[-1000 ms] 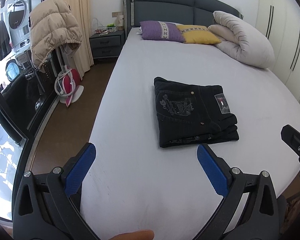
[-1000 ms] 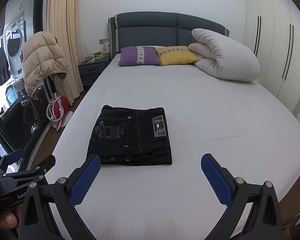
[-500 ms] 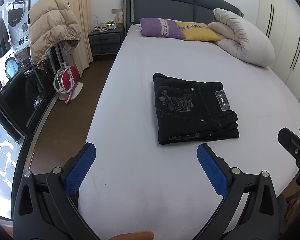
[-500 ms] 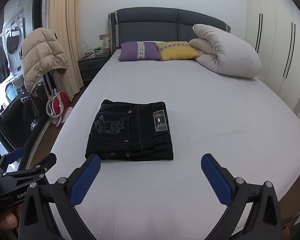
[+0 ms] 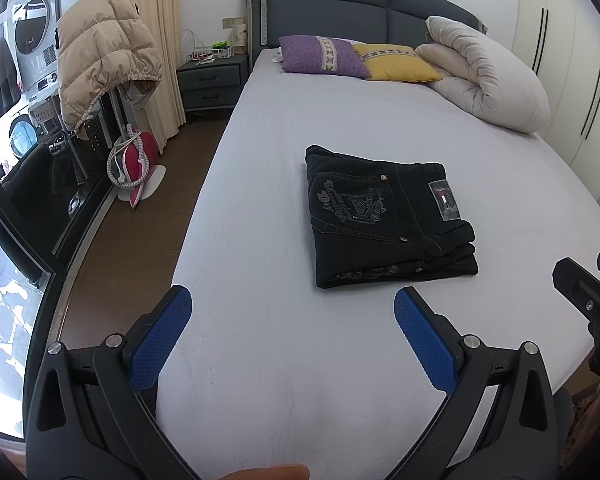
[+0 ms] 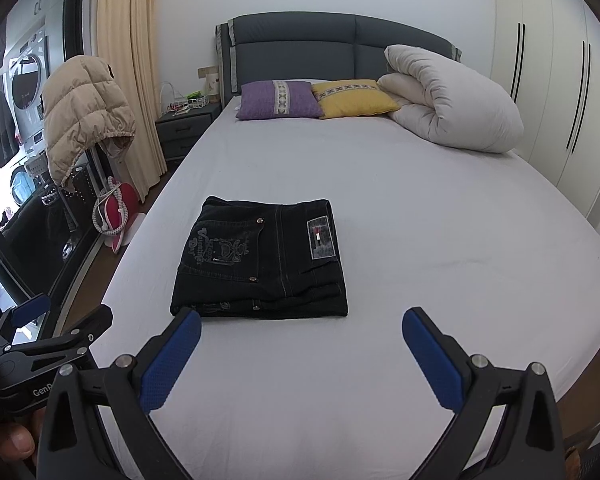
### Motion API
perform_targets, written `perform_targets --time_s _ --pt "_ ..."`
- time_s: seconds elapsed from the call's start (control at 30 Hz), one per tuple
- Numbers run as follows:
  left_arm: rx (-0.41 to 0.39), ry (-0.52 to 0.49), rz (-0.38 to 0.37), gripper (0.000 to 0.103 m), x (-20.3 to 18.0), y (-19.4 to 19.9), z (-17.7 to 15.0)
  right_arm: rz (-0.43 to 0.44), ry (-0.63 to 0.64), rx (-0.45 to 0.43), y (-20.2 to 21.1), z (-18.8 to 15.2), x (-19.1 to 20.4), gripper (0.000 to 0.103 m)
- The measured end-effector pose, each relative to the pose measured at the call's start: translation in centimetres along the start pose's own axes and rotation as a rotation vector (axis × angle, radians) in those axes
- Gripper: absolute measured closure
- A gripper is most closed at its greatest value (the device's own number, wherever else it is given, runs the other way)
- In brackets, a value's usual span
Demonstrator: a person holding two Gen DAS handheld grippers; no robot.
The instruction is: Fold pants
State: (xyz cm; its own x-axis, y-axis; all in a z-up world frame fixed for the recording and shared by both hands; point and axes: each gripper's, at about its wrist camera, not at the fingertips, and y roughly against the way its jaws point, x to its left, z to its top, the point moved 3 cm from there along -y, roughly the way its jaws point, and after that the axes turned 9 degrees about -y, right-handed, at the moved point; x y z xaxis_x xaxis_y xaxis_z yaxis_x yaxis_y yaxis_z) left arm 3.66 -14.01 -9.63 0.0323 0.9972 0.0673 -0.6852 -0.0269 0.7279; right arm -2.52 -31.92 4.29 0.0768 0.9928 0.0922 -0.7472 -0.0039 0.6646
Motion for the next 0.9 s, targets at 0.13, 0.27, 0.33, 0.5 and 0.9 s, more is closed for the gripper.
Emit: perform_targets --time_s 0.13,0.27,0.33,0.5,0.9 --pt "0.003 0.001 -0.001 0.000 0.07 -0.06 -0.03 0.000 -0.001 0.000 0.01 -0.03 0.01 0.000" --pt "0.003 0.000 -0.002 0.000 0.02 -0.13 -0.04 0.000 -0.001 0.000 0.01 0.00 0.01 0.000" --pt "0.003 0.000 -0.002 0.000 0.01 -0.15 -0.04 0.000 0.000 0.001 0.01 -0.01 0.01 0.000" --pt "0.004 0.000 -0.001 0.000 0.01 -0.20 -0.06 0.000 -0.001 0.004 -0.03 -0.25 0.07 0.000" --pt "0.005 0.001 -0.003 0.000 0.02 -0.17 -0.05 -0.001 -0.001 0.005 0.00 -0.37 0.06 0.000"
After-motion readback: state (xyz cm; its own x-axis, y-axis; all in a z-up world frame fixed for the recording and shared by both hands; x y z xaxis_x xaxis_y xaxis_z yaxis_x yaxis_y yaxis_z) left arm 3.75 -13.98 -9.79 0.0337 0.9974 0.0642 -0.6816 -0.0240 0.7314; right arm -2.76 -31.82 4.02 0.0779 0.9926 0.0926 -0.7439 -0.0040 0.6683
